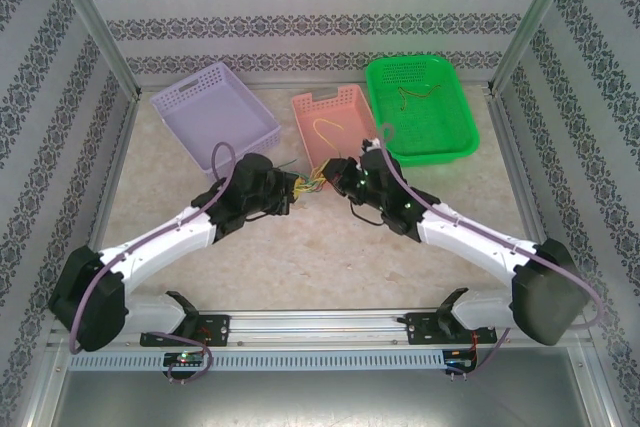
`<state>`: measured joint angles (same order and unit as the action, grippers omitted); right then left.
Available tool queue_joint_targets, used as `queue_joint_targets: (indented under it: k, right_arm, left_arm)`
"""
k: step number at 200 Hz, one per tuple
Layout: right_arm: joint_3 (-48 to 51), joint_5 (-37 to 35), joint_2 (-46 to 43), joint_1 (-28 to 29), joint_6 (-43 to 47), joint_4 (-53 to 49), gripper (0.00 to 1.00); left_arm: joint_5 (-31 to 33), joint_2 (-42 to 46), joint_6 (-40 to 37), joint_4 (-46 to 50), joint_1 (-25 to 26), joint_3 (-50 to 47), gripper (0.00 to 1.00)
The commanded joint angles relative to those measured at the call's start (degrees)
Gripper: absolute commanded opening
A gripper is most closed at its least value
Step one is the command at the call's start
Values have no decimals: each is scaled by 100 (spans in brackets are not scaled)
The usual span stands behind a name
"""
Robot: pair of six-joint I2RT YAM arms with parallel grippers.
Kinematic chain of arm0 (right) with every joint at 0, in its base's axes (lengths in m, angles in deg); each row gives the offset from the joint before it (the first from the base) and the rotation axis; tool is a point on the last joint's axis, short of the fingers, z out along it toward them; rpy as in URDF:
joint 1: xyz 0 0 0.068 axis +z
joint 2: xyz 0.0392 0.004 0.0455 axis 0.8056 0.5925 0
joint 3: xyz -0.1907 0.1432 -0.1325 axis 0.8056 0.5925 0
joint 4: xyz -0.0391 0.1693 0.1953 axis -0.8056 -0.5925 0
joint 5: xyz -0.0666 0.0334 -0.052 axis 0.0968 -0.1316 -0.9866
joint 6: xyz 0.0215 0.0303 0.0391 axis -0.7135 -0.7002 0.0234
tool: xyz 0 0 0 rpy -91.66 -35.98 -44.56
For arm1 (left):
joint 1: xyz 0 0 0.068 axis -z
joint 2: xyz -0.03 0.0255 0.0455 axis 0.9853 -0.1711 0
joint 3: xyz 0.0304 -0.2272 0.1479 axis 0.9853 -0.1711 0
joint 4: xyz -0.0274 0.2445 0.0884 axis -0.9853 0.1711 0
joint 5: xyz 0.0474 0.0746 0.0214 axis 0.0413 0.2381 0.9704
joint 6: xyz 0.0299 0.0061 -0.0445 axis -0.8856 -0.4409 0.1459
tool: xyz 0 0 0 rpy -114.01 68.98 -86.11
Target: Untangle the cables
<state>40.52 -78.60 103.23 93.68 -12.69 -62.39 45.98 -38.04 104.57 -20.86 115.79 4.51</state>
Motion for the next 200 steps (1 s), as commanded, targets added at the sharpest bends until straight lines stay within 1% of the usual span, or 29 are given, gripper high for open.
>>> queue_joint_targets:
  k: [1, 23, 38, 48, 60, 69, 78, 85, 92, 100, 110, 125, 128, 134, 147, 161, 171, 183, 200]
  right_arm:
    - [573, -1606, -473, -32, -2334, 791, 0]
    - [691, -2236, -659, 294, -3223, 345, 0]
    - [677, -2558, -712, 530, -3701, 99, 0]
    - [615, -2682, -713, 658, -3845, -30, 0]
    - [528, -2767, -676, 751, -3806, -79, 0]
    - [486, -2750, -646, 755, -3665, -97, 0]
    - [463, -2683, -650, 735, -3415, -165, 0]
    - [409, -2527, -672, 643, -3143, -330, 0]
    - [362, -2311, -723, 519, -2675, -464, 0]
    - [292, -1999, -789, 335, -2193, -722, 0]
    - [233, -1529, -832, 78, -1615, -911, 13]
    - [131, -501, -871, -460, -509, -1144, 35]
    - [82, -336, -872, -544, -300, -1306, 39]
    - [-70, 0, -876, -716, 91, -1611, 47]
    - [-325, 482, -918, -1026, 964, -2290, 58]
    - [-585, 889, -938, -1272, 1627, -2859, 65]
    - [-802, 1111, -929, -1379, 2052, -3174, 67]
    - [-1087, 1091, -912, -1384, 2436, -3625, 69]
    - [-1269, 1080, -909, -1310, 2626, -3817, 69]
  left_arm:
    - [1521, 336, 684, -1164, -186, -517, 0]
    - [1677, 174, 935, -2225, -122, -883, 0]
    - [1897, 87, 1120, -2586, 5, -978, 0]
    - [2019, 38, 1224, -2783, 68, -1034, 0]
    - [2105, -10, 1288, -2974, 119, -1074, 0]
    - [2064, 0, 1272, -2957, 128, -1056, 0]
    - [1930, 51, 1086, -2791, 123, -994, 0]
    - [1667, 139, 907, -2382, 101, -871, 0]
    - [1357, 243, 614, -1904, 70, -715, 0]
    - [873, 327, 47, -1335, 20, -483, 0]
    - [142, 326, -811, -523, -72, -105, 0]
    - [-569, 249, -2199, 238, -66, 338, 0]
    - [-683, 231, -2417, 502, -66, 427, 0]
    - [-862, 218, -2811, 740, -66, 518, 0]
    - [-1021, 274, -3467, 1119, -66, 581, 0]
    - [-981, 355, -4023, 1494, -74, 590, 0]
    - [-950, 358, -4317, 1645, -83, 581, 0]
    - [-982, 292, -4534, 1677, -83, 541, 0]
    - [-983, 199, -4702, 1609, -75, 502, 0]
